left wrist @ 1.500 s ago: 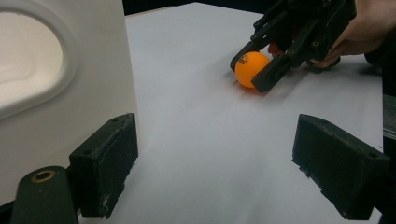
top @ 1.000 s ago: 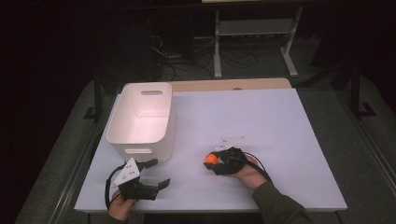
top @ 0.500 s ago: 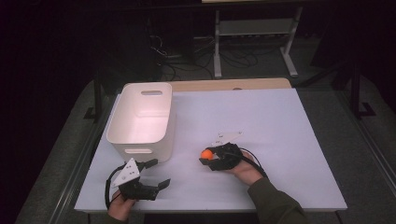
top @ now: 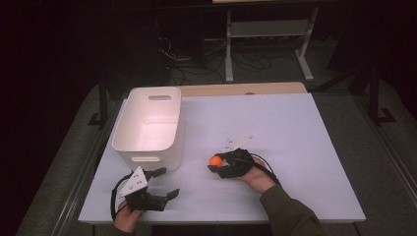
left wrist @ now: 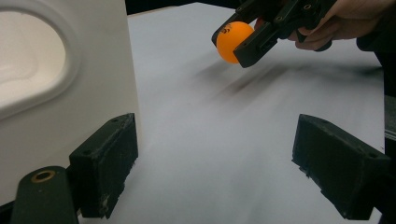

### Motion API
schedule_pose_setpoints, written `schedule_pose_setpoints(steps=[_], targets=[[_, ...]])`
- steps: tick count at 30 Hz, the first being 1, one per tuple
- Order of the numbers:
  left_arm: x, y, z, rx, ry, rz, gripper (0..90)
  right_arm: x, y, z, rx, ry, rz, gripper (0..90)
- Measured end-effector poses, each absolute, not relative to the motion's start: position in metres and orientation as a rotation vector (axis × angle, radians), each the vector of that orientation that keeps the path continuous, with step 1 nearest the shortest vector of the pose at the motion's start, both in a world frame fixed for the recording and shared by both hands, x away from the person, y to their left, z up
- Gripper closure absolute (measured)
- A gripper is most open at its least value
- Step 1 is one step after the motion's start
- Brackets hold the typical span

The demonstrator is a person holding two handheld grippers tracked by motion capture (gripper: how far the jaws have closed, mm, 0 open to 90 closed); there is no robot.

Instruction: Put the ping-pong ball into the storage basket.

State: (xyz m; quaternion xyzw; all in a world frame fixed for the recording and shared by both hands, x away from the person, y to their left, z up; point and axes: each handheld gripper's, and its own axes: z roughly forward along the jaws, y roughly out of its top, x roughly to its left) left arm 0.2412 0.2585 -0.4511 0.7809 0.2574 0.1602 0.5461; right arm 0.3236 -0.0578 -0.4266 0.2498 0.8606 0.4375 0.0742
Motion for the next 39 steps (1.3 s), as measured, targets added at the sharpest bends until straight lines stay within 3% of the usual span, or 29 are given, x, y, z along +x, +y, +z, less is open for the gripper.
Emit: schedule_pose_setpoints(steps=[39], targets=[[0.241,0.258,-0.451,1.851,0.605,0.381,14.1,0.332,-0.025,-0.421,0.676,2.624,1.331,49.7]])
